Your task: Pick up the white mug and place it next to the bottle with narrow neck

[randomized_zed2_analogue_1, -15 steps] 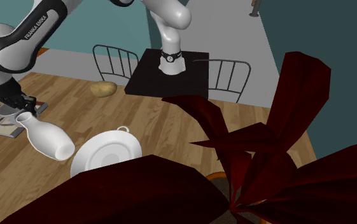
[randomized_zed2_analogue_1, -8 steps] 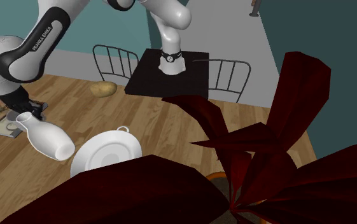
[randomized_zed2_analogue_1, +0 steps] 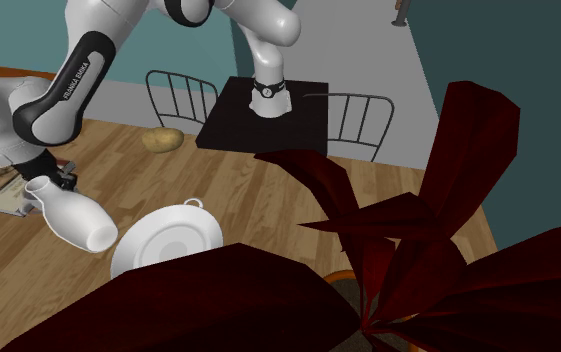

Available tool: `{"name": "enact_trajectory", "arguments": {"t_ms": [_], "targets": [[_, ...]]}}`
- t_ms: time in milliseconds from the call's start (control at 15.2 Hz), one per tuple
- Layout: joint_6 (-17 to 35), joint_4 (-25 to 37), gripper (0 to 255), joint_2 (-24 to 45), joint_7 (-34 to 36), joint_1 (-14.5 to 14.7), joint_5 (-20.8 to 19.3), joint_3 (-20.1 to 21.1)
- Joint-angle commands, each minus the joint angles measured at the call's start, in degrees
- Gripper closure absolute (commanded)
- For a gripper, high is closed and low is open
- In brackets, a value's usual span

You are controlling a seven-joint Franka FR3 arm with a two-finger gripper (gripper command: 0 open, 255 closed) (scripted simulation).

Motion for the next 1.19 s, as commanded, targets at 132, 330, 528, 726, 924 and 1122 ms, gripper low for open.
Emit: {"name": "enact_trajectory", "arguments": {"t_ms": [132, 330, 528, 726, 924, 1122], "targets": [[1.85, 0.16, 255, 1.96, -0.06, -0.15, 0.12, 0.12], [1.99, 0.24, 255, 2.18, -0.06, -0.16, 0.13, 0.13], [1.99, 0.24, 255, 2.19, -0.06, -0.16, 0.13, 0.13], [1.99, 0.24, 0, 2.18, -0.06, -0.16, 0.13, 0.13], [1.99, 0.25, 0, 2.18, -0.06, -0.16, 0.13, 0.13], [1.06, -0.22, 0, 0.8, -0.03, -0.05, 0.06, 0.05]]}}
